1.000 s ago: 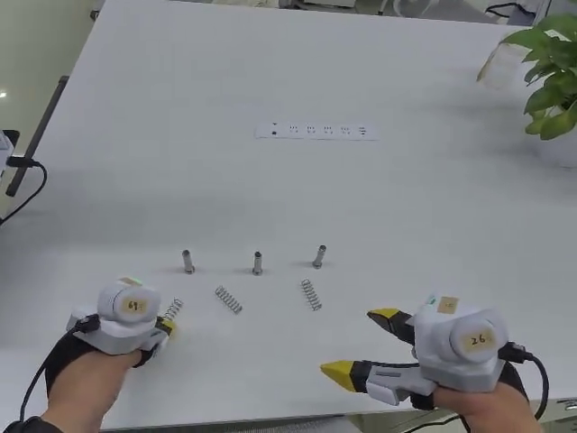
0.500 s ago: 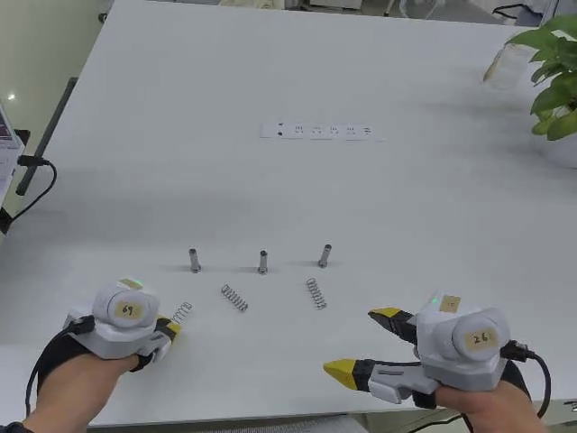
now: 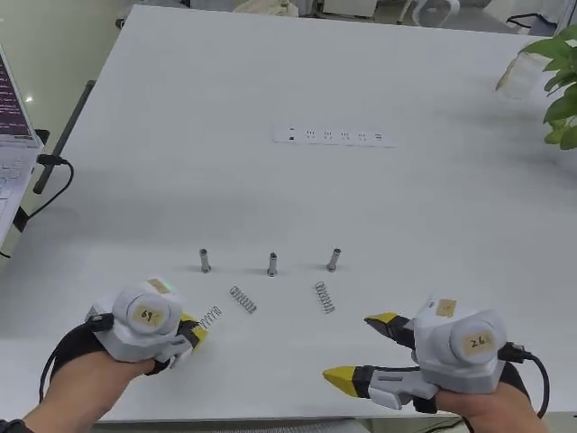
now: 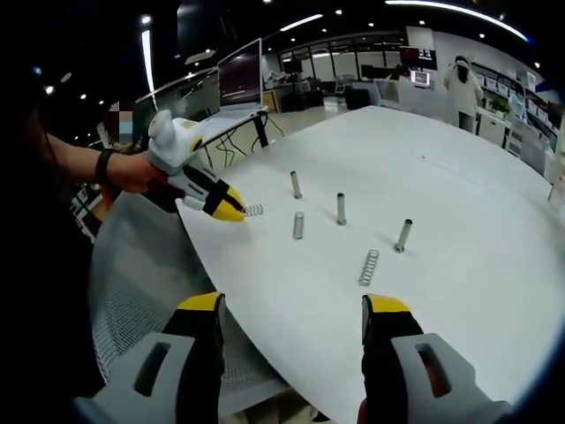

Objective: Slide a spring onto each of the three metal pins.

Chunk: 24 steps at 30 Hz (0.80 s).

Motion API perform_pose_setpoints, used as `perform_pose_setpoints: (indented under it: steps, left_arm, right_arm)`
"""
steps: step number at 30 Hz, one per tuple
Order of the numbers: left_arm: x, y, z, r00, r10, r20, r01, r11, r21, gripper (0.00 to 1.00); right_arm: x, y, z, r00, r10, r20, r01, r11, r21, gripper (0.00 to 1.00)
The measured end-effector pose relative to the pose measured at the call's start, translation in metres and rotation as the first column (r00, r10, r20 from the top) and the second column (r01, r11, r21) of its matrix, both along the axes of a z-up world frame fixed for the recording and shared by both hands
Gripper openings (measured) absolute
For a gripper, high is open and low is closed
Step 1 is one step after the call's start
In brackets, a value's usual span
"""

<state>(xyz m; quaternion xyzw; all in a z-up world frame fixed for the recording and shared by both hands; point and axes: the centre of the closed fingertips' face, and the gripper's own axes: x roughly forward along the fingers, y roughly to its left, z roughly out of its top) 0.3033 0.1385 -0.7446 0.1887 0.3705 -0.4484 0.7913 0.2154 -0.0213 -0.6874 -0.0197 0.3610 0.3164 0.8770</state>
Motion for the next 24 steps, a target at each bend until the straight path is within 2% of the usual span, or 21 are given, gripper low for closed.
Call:
perform_pose_setpoints:
  steps: [5,13,19,24]
  left_arm:
    - [-0.008,-0.012,0.008,0.997,-0.073,0.024,0.073,0.997,0.004,0.02]
    - [-0.026,-0.033,0.021,0.978,-0.201,0.049,0.201,0.980,0.010,0.02]
    - [-0.041,-0.048,0.028,0.954,-0.294,0.062,0.294,0.956,0.017,0.02]
    - [-0.053,-0.057,0.031,0.927,-0.369,0.072,0.368,0.930,0.031,0.02]
  right_arm:
    - [0.001,0.005,0.001,0.999,0.032,0.002,-0.032,0.999,-0.009,0.61]
    - [0.003,0.015,0.001,0.994,0.108,0.011,-0.108,0.993,-0.049,0.57]
    - [0.004,0.022,-0.001,0.988,0.157,0.011,-0.156,0.985,-0.069,0.53]
    - [0.004,0.026,-0.002,0.979,0.203,0.014,-0.201,0.976,-0.088,0.51]
